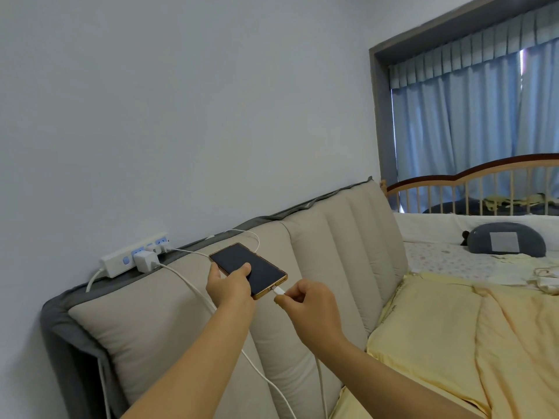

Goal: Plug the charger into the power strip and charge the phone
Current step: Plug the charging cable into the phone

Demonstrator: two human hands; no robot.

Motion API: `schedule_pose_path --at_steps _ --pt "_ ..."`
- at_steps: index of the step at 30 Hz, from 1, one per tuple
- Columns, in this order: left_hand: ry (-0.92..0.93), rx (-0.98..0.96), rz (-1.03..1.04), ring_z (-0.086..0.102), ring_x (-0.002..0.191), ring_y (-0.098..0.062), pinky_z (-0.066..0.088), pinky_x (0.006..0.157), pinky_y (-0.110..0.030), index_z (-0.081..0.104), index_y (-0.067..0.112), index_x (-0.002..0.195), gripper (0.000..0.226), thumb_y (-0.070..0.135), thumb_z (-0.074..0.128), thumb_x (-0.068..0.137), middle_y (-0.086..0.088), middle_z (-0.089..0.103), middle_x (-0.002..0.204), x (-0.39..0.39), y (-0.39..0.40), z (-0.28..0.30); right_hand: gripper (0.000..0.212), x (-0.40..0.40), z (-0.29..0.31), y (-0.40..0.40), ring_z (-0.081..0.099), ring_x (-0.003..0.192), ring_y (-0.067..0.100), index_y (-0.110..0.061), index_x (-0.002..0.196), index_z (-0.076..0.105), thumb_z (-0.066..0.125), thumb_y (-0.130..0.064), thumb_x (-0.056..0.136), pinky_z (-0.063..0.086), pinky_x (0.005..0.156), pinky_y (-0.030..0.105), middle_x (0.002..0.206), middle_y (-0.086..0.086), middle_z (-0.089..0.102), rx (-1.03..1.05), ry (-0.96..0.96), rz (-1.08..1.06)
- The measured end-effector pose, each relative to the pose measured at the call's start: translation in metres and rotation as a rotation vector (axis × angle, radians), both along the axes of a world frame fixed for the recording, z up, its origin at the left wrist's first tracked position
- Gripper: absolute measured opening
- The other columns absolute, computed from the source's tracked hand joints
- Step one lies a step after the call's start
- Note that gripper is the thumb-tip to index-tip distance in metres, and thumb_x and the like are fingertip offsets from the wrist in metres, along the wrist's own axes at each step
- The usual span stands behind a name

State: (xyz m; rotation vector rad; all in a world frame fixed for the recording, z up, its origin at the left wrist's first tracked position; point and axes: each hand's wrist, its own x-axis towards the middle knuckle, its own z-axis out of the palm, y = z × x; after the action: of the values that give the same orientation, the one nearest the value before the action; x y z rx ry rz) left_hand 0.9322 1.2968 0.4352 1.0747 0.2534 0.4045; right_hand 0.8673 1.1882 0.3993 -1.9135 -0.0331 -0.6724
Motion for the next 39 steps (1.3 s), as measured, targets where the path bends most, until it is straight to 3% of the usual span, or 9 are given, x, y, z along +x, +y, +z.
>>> schedule_pose_path --at_steps 9,15,22,25,28,30,34,39 --pt "0.024 -0.015 -0.015 0.061 0.101 -0.032 0.058 0.069 -0.04 0.045 0.019 0.142 0.069 -0.004 0.069 0.081 -0.013 0.06 0.129 -0.002 0.001 0.001 0.017 -0.001 0.0 -0.002 0.05 0.058 0.011 -0.009 0.078 0.067 0.069 -0.025 0.083 0.047 0.058 0.029 0.063 -0.001 0.058 -0.048 0.014 0.018" --pt "0.008 -0.028 -0.01 0.061 0.095 -0.029 0.054 0.055 -0.032 0.046 0.019 0.142 0.069 -0.005 0.068 0.082 -0.012 0.061 0.127 -0.006 0.002 0.003 0.018 0.0 0.001 0.0 0.049 0.056 0.012 -0.007 0.076 0.068 0.069 -0.024 0.08 0.043 0.055 0.028 0.062 0.0 0.057 -0.014 0.013 0.026" --pt "0.005 -0.028 0.003 0.061 0.094 -0.028 0.054 0.052 -0.031 0.045 0.02 0.142 0.069 -0.004 0.069 0.082 -0.013 0.061 0.129 -0.007 0.001 0.006 0.017 0.001 0.004 0.001 0.05 0.055 0.012 -0.008 0.074 0.068 0.07 -0.023 0.079 0.045 0.056 0.029 0.059 -0.002 0.057 0.013 -0.007 0.033" --pt "0.004 -0.022 0.011 0.062 0.101 -0.031 0.057 0.058 -0.034 0.043 0.022 0.144 0.072 -0.003 0.069 0.082 -0.012 0.059 0.131 -0.009 0.0 0.007 0.017 0.002 0.004 0.002 0.05 0.056 0.011 -0.01 0.071 0.066 0.071 -0.024 0.079 0.046 0.057 0.029 0.058 -0.003 0.056 0.024 0.0 0.03" --pt "-0.008 0.007 0.029 0.06 0.114 -0.036 0.06 0.08 -0.047 0.041 0.025 0.145 0.074 -0.002 0.069 0.082 -0.011 0.057 0.135 -0.01 -0.002 0.007 0.019 0.002 0.004 0.002 0.05 0.056 0.011 -0.007 0.07 0.066 0.071 -0.023 0.08 0.047 0.058 0.03 0.058 -0.003 0.056 0.044 0.001 0.034" --pt "-0.016 0.033 0.038 0.058 0.118 -0.037 0.057 0.087 -0.052 0.04 0.025 0.146 0.075 -0.001 0.069 0.082 -0.01 0.056 0.137 -0.011 -0.004 0.008 0.02 0.003 0.005 0.002 0.051 0.057 0.012 -0.005 0.073 0.067 0.07 -0.023 0.081 0.047 0.059 0.029 0.06 0.001 0.058 0.044 0.003 0.036" --pt "-0.027 0.061 0.03 0.058 0.117 -0.036 0.057 0.087 -0.054 0.039 0.026 0.146 0.075 0.0 0.069 0.083 -0.009 0.056 0.135 -0.012 -0.005 0.01 0.021 0.003 0.005 0.002 0.053 0.058 0.013 -0.003 0.076 0.067 0.07 -0.023 0.082 0.05 0.061 0.031 0.066 0.007 0.062 0.033 -0.001 0.028" --pt "-0.03 0.065 0.019 0.062 0.111 -0.036 0.058 0.084 -0.052 0.044 0.024 0.143 0.072 -0.001 0.071 0.081 -0.01 0.06 0.13 -0.009 -0.005 0.01 0.019 0.004 0.01 0.003 0.051 0.058 0.013 -0.002 0.073 0.065 0.069 -0.019 0.082 0.048 0.059 0.031 0.06 0.0 0.056 0.054 -0.008 0.023"
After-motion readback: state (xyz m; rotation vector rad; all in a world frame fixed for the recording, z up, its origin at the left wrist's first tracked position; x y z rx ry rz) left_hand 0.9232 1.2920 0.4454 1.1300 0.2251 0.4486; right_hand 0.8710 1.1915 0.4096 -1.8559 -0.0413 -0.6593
